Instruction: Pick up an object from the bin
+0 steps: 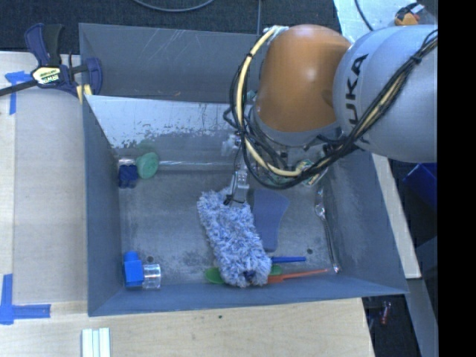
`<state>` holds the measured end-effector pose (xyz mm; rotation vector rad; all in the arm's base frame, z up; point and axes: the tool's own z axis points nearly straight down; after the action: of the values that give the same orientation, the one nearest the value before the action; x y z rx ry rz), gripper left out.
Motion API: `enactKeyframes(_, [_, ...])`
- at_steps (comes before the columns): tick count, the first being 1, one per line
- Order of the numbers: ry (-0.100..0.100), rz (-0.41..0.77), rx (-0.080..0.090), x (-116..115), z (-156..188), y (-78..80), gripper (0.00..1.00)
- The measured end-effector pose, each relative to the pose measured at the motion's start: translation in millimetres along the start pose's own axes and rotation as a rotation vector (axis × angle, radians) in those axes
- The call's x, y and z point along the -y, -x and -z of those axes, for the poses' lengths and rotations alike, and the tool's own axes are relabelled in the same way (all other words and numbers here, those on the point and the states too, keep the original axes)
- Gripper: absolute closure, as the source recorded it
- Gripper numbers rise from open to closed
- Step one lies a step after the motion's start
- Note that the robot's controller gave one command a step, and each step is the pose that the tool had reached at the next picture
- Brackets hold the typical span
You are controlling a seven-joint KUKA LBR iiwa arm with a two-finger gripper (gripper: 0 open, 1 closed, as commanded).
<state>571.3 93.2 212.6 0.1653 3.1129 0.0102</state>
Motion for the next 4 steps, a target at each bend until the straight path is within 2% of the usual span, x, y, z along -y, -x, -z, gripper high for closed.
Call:
enactKeyframes(1, [-0.001, -0.054, 0.000, 14.5, 56.4, -13.4, 0.00])
enactKeyframes(2, [0.001, 0.218, 0.006, -3.3, -16.8, -5.5, 0.00])
enactKeyframes(3, [0.000, -0.153, 0.005, -1.8, -30.5, 2.9, 0.00])
enactKeyframes(4, [0.000, 0.064, 0.003, 12.5, -61.5, -22.0, 0.00])
